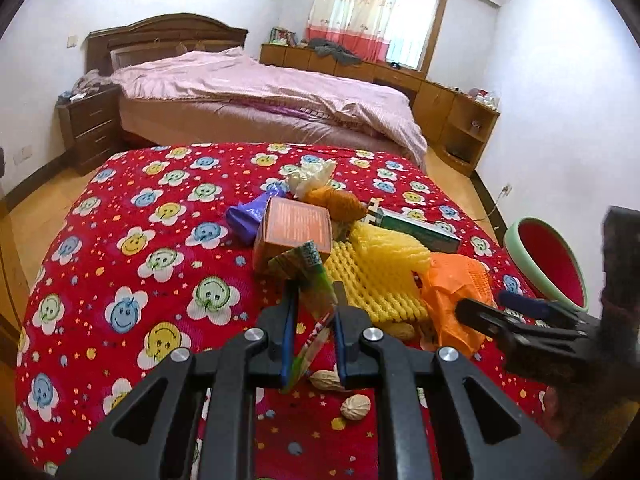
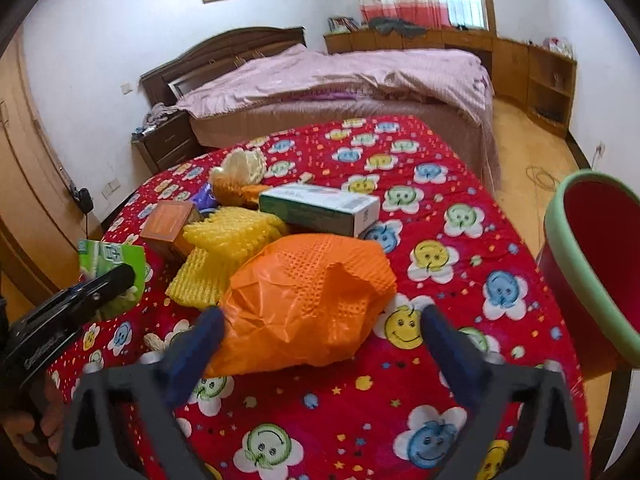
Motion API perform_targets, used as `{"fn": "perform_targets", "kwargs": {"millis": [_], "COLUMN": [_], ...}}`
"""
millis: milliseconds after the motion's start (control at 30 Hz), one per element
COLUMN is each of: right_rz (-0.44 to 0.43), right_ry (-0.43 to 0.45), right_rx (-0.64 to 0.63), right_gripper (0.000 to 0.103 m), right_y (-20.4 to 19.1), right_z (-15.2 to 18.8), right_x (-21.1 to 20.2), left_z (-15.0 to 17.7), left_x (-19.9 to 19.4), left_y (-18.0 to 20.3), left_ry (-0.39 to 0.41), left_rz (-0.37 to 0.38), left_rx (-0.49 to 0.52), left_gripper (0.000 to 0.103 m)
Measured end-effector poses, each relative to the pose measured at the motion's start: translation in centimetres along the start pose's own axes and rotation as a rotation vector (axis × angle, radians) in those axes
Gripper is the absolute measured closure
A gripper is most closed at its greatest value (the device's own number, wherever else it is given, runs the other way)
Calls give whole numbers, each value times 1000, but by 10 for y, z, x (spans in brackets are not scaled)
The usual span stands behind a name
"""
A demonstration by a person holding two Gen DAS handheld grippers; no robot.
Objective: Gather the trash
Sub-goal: 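Grasp the orange mesh bag with the right gripper while the left gripper holds the green packet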
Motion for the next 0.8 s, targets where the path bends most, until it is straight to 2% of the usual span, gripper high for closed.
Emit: {"fn": "perform_targets", "kwargs": {"millis": [100, 133, 200, 233, 400, 800], "right_rz": [-23, -32, -32, -29, -33, -77], "right_ry": [-56, -61, -46, -38, 11, 123], "right_rx": [34, 41, 43, 45, 46, 37], "right_gripper": [59, 64, 86, 90, 95, 96], "right_y": [-1, -1, -1, 0, 4, 10], "right_z": [6, 8, 9, 9, 5, -11], "right_x": [9, 10, 6, 3, -21, -81], "left_z": [-1, -2, -4, -5, -9, -24], "left_x": [-2, -2, -4, -5, -12, -43], "left_y": [3, 5, 9, 11, 20, 53], "left_ry": [1, 1, 5, 10, 20, 58], "left_rz": [34, 46, 58, 64, 78, 99], "left_rx": [4, 10, 21, 26, 15, 23], "left_gripper": [88, 88, 88, 88, 88, 88]}}
Point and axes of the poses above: each gripper's, at about its wrist camera, not at the fingertips, and x roughly the way its jaws point, y to its right, z to its underside, the point moved 9 cm from there along x, roughly the way its jaws point, and after that the axes turned 9 degrees about x, right-handed, at the moved point
